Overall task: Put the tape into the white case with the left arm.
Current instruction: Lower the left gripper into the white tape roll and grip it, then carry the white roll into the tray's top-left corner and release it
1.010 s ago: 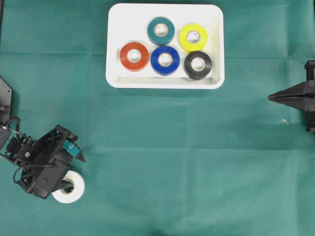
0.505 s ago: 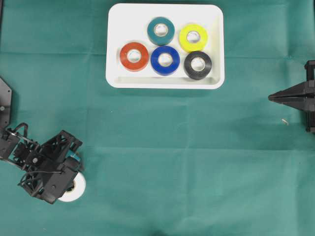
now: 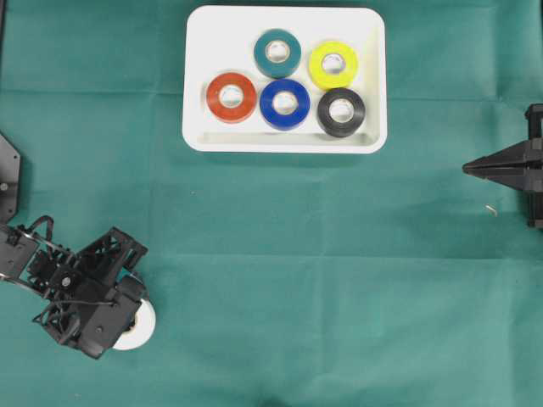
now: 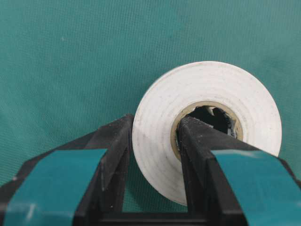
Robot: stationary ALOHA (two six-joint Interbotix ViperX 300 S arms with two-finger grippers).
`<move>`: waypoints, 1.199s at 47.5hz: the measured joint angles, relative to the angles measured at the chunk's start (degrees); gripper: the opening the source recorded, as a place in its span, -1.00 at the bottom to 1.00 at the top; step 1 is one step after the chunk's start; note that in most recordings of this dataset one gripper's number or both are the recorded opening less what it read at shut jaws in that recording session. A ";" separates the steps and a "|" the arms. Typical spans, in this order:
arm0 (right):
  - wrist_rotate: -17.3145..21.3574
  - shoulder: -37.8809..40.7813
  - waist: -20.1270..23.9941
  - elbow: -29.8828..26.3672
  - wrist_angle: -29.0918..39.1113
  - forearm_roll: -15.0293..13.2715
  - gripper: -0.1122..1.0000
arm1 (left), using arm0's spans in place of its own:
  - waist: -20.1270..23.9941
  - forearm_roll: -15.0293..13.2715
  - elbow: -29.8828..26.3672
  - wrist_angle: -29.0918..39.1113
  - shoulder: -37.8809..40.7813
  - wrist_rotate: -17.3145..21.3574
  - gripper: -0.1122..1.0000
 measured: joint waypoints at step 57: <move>0.00 0.00 0.09 0.00 0.00 0.00 -0.97 | 35.86 0.18 -9.76 8.09 -4.83 4.57 -0.31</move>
